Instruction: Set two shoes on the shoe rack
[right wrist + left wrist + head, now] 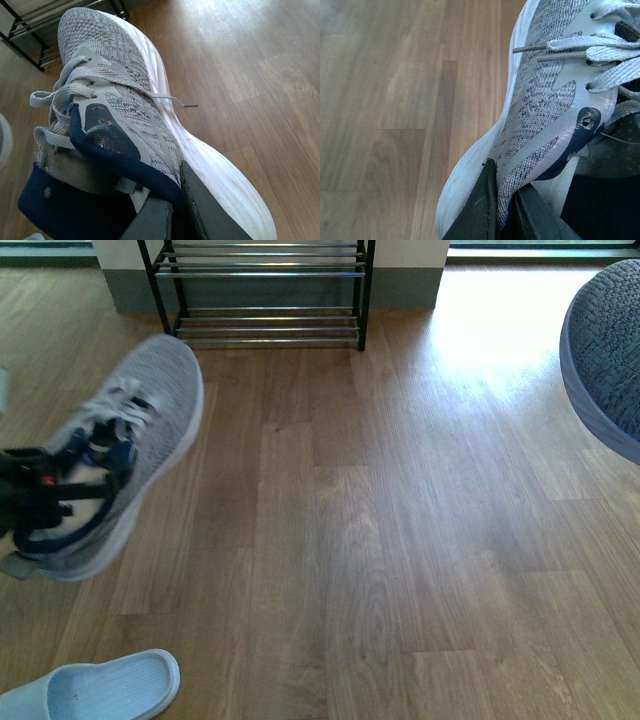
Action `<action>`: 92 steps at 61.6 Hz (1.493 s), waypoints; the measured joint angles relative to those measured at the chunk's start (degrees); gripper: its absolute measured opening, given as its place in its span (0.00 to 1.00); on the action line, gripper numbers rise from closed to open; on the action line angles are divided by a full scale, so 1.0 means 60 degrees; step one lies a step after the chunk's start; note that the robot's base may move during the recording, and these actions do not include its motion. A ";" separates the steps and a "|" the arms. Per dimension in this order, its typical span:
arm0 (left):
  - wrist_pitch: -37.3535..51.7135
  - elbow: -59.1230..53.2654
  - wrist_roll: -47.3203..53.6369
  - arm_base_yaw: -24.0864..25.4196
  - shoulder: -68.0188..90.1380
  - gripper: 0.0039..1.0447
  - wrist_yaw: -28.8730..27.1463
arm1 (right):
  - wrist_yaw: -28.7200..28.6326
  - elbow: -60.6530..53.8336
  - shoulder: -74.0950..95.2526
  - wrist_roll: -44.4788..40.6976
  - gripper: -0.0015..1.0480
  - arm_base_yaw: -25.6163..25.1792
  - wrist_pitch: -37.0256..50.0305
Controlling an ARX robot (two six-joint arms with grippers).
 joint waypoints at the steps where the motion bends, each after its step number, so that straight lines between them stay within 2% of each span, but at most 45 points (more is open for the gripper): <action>1: -0.0022 -0.0113 -0.0022 0.0011 -0.0211 0.02 -0.0025 | 0.0000 0.0000 0.0000 0.0000 0.01 0.0000 0.0000; 14: -0.0495 -0.1953 -0.0357 0.0153 -0.4065 0.02 -0.0157 | 0.0000 0.0000 0.0000 0.0000 0.01 0.0000 0.0000; 36: -0.1891 -0.4095 -0.0313 -0.0076 -0.8433 0.02 -0.1388 | 0.0000 0.0000 0.0000 0.0000 0.01 0.0000 0.0000; 92: -0.1894 -0.4120 -0.0317 -0.0138 -0.8564 0.02 -0.1348 | -0.0022 -0.0004 0.0000 0.0000 0.01 0.0000 0.0000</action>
